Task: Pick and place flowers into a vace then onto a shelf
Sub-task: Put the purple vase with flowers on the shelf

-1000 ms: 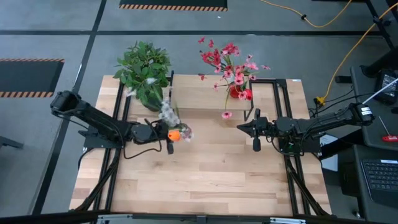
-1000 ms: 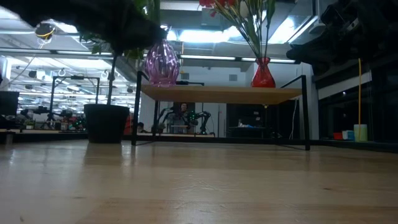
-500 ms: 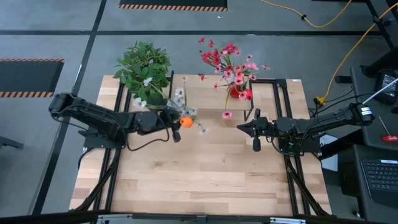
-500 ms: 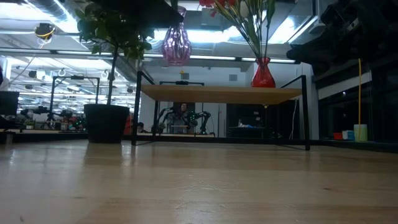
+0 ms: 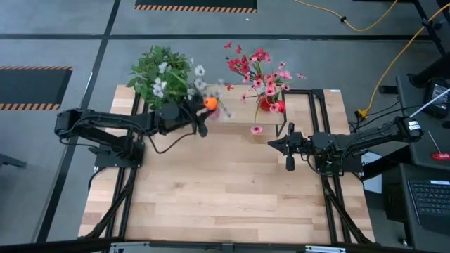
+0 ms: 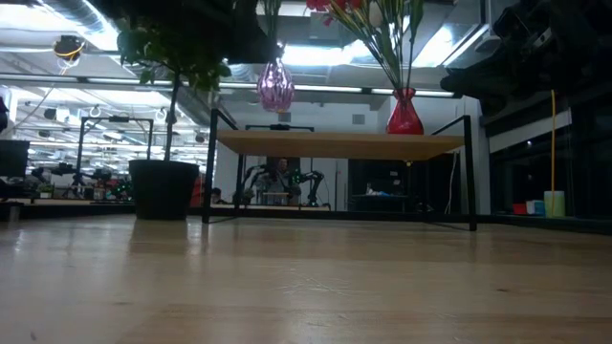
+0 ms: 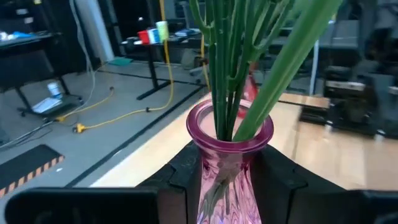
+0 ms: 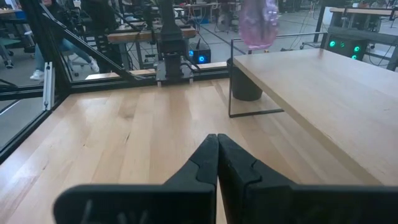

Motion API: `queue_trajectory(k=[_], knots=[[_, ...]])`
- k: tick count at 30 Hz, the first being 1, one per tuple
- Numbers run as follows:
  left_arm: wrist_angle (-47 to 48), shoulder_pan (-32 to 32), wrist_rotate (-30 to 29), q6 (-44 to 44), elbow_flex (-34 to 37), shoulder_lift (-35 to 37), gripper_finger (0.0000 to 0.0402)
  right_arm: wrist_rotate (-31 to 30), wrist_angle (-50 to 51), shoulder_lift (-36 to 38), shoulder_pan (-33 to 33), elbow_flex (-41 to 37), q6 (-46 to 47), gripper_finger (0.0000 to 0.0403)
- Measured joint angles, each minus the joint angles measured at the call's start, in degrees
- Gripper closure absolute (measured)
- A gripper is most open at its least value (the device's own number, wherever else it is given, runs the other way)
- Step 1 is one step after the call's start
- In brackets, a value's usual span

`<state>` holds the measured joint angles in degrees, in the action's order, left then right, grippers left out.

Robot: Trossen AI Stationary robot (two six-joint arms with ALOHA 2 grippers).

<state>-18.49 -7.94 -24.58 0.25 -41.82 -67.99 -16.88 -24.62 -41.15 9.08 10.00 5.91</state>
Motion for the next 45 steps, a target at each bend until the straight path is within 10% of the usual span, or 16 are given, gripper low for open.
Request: queue_trajectory(k=[45], knots=[[-0.54,-7.92,-1.92,4.08,-7.48,-13.7,0.0299,0.0,-1.22,0.02,-0.39,0.0,-1.8,0.0396]])
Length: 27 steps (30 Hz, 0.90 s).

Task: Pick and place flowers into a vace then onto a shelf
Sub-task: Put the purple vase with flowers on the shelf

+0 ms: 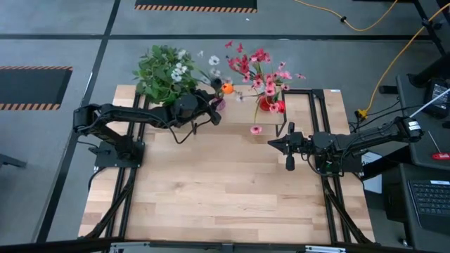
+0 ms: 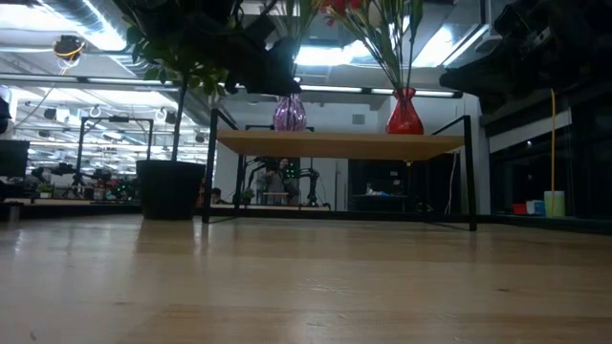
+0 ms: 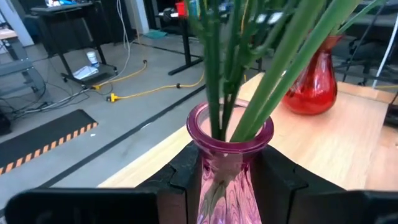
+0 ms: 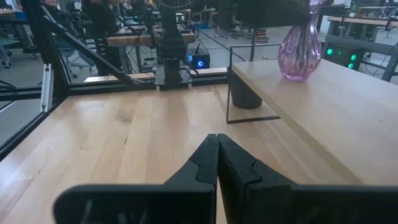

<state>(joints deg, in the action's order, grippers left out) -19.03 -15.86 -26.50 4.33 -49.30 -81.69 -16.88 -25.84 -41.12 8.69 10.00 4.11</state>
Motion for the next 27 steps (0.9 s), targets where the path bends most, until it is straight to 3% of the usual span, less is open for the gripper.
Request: queue_trajectory(k=[7,15,27], knots=[[1.97,0.0,-0.98,1.19,-0.07,0.15,0.0299,0.0,-0.09,0.0,0.0,0.0,0.01,0.0396],[2.58,0.11,-1.01,0.88,0.0,0.13,0.0252,0.0,-0.09,-0.02,0.0,0.0,0.01,0.0396],[2.5,0.36,-0.84,-0.74,0.1,0.87,0.0214,0.0,-0.05,-0.02,0.01,0.0,-0.03,0.0396]])
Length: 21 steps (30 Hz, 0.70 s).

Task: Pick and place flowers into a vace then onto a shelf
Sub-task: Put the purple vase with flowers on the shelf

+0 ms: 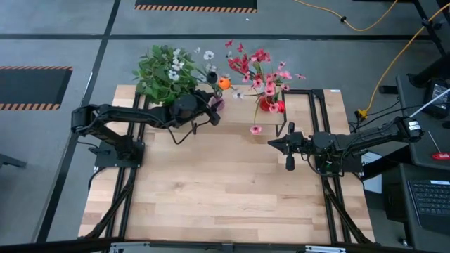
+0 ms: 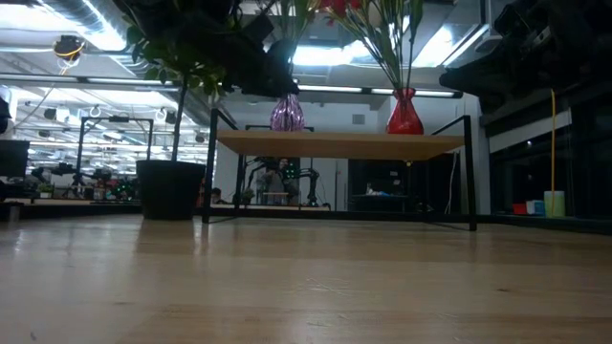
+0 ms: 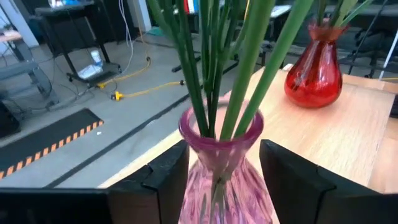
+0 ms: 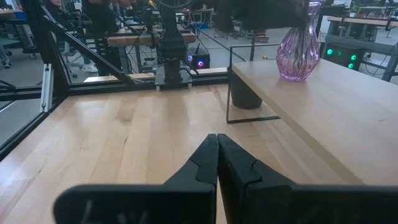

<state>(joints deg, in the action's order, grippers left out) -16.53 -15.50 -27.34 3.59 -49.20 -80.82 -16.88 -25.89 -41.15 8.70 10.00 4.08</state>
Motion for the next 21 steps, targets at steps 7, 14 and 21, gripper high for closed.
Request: queue_trajectory(k=[7,14,21], knots=[[-0.22,1.45,-0.14,-3.38,0.01,1.65,0.0201,0.0,0.02,0.0,0.01,0.0,-0.02,0.0396],[0.62,3.37,-1.97,-5.58,0.01,2.27,0.02,0.0,0.03,0.0,0.01,0.0,-0.02,0.0396],[2.28,2.67,-5.43,-6.1,0.01,2.39,0.0202,0.0,0.0,0.0,0.01,0.0,0.09,0.0396]])
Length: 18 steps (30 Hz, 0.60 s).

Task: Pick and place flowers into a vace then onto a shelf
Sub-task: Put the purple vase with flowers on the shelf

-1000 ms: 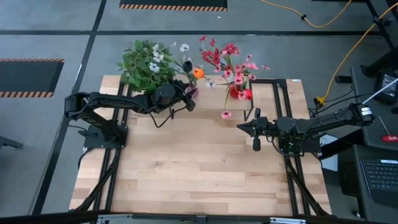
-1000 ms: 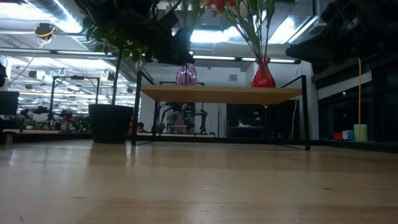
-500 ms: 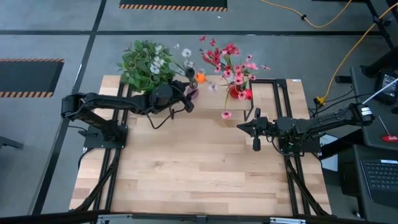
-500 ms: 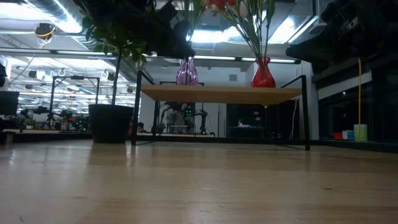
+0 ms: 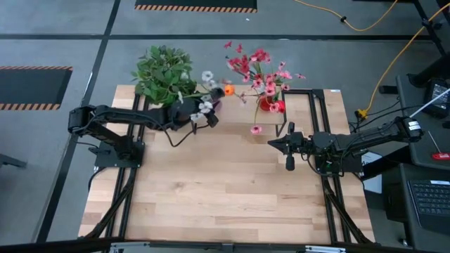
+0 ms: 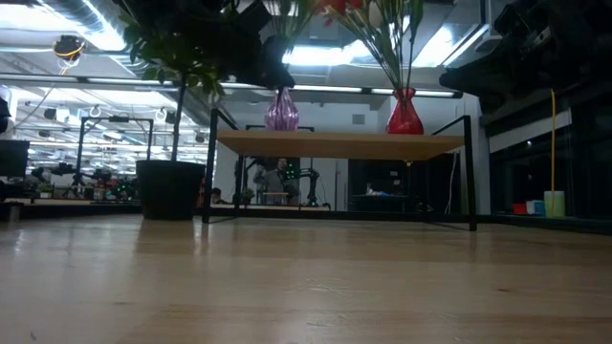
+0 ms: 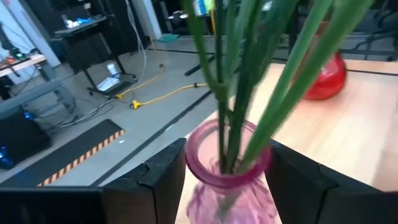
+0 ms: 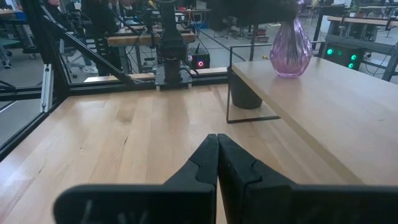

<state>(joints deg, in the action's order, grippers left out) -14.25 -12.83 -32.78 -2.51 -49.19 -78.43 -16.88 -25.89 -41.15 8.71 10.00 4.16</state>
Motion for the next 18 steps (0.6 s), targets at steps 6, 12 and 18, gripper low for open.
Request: queue_trajectory(k=[6,12,18], knots=[[-0.04,-0.49,-0.28,-0.16,0.0,0.0,0.0215,0.0,-0.02,0.0,0.0,0.0,0.02,0.0396],[-0.05,-0.87,-0.68,0.18,0.0,0.0,0.0215,0.0,-0.02,0.0,0.0,0.0,0.04,0.0396],[-0.04,-1.15,-1.16,0.59,0.0,0.0,0.0212,0.0,-0.04,0.0,0.0,0.0,0.07,0.0396]])
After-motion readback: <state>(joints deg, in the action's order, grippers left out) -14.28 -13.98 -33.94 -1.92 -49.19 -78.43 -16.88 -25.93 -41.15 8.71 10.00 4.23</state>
